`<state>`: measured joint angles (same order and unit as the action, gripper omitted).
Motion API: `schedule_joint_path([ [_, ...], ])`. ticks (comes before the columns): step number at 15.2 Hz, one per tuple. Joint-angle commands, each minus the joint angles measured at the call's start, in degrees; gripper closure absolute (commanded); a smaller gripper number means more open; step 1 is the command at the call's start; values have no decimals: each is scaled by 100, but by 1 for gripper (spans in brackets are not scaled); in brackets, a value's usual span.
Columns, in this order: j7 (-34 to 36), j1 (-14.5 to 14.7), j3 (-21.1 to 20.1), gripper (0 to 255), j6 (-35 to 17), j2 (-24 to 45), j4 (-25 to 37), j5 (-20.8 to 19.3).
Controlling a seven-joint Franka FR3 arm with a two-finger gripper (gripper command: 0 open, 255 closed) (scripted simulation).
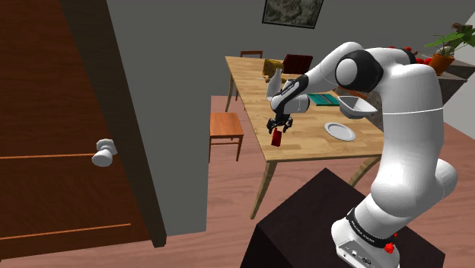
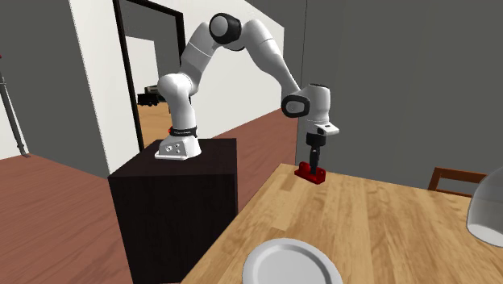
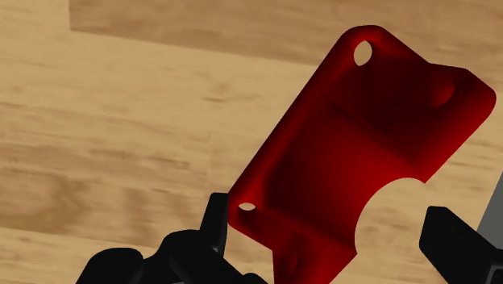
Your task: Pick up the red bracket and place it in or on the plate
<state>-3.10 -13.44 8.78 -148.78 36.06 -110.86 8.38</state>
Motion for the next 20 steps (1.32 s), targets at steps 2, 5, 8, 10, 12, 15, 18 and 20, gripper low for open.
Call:
schedule_joint_path([
  [2,-1,-1,-1,0,-2,3,2,1],
  [5,-1,-1,0,255,-2,3,2,1],
  [8,0,0,-1,255,-1,3,3,0],
  [10,-1,-2,-1,255,-1,11,11,1],
  [12,-1,-3,-3,255,-6,22,17,3],
  [15,7,9,13,255,47,-62,-14,-11],
  [18,31,38,51,255,198,-252,-53,-50],
  [20,48,56,75,255,302,-376,-72,-77],
])
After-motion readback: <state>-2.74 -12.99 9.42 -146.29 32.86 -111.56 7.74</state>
